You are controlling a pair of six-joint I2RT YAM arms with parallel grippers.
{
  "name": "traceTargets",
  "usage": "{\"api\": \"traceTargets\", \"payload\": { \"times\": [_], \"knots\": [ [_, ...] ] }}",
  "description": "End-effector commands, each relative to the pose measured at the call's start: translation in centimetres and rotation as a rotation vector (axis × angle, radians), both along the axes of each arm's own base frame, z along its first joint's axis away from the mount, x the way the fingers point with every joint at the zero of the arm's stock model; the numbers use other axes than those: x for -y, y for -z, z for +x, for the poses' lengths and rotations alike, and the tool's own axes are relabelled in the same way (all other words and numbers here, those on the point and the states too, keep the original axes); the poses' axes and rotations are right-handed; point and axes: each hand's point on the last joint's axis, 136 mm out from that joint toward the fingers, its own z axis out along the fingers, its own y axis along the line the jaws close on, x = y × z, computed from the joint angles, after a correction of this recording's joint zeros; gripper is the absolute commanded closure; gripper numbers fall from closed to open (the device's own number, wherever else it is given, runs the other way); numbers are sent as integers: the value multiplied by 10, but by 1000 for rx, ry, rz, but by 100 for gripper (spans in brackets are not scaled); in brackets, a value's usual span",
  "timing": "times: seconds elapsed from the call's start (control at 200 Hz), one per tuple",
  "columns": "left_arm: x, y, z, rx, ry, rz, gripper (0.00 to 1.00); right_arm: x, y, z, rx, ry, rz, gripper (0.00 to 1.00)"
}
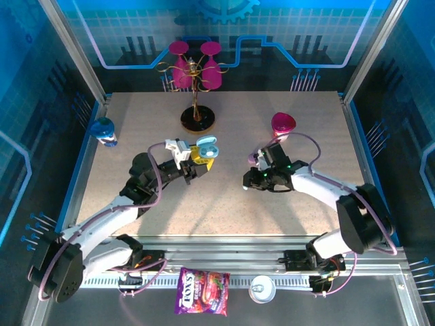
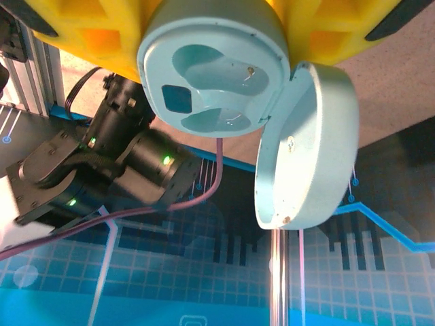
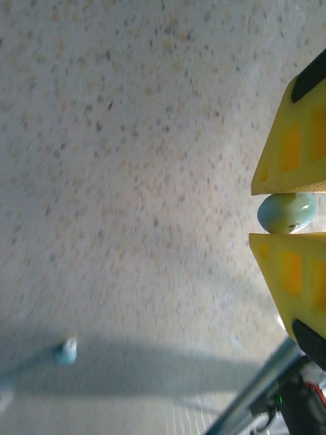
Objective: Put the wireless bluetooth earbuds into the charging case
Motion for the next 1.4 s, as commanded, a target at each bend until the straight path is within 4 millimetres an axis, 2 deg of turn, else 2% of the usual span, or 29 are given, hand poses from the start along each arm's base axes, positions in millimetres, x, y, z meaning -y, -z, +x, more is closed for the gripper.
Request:
{"api": "traceTargets", "payload": {
  "times": [0.0, 0.48, 0.645, 0.715, 0.74, 0.835, 0.966, 1.091, 1.396],
  "knots": [
    [5, -3, -3, 24, 44, -20, 67, -3, -24, -5, 2, 12, 103, 83],
    [26, 28, 0, -7, 115, 22, 66, -9, -123, -21, 166, -44, 286, 84],
    [31, 31, -2, 4, 151, 32, 66, -15, -162, -23, 260, -61, 361, 84],
    [34, 31, -5, 5, 172, 31, 66, -20, -169, -26, 274, -82, 384, 84],
    [34, 31, -5, 4, 178, 31, 66, -23, -185, -25, 309, -94, 403, 84],
    [39, 29, -11, 9, 227, 31, 66, -31, -201, -28, 342, -126, 427, 84],
    [42, 29, -17, 11, 267, 33, 67, -44, -215, -32, 372, -171, 445, 84],
    [44, 28, -22, 5, 300, 32, 67, -52, -220, -33, 384, -197, 448, 84],
    [45, 23, -28, 5, 326, 24, 66, -59, -210, -32, 367, -210, 433, 84]
  ]
}}
